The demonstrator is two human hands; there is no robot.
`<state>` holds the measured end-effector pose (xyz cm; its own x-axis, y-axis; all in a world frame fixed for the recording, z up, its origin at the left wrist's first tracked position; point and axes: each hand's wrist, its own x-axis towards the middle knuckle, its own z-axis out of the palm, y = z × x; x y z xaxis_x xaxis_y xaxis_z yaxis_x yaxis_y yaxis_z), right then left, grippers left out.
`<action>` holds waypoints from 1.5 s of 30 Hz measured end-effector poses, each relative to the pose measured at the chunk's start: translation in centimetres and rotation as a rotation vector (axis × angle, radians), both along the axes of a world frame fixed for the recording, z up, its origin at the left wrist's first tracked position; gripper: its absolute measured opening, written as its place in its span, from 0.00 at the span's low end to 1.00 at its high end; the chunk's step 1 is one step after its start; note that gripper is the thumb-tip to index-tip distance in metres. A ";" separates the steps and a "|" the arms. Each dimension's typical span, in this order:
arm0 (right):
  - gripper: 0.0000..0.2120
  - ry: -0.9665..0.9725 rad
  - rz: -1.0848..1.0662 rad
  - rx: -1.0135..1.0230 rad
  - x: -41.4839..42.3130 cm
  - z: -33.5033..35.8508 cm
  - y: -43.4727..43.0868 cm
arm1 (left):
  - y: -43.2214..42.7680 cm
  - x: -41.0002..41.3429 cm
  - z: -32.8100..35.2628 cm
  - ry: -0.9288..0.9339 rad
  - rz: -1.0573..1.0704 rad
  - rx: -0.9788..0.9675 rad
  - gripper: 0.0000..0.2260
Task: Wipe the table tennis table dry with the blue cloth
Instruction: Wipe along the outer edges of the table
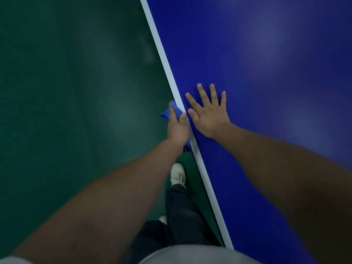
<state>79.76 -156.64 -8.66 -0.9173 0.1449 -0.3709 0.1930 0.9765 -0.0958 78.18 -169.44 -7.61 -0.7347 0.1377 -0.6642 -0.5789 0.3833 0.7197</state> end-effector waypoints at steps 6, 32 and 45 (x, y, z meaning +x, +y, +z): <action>0.26 0.052 -0.014 -0.003 0.5 -0.2 -0.2 | -0.7 8.7 -0.1 -0.228 0.086 -0.032 0.25; 0.26 -0.057 -0.044 0.010 0.2 0.3 -0.3 | -0.2 -2.5 0.9 -0.203 0.107 0.147 0.25; 0.27 0.076 0.003 -0.097 -17.3 1.7 2.0 | 2.3 -20.5 -0.7 -0.026 0.056 0.123 0.27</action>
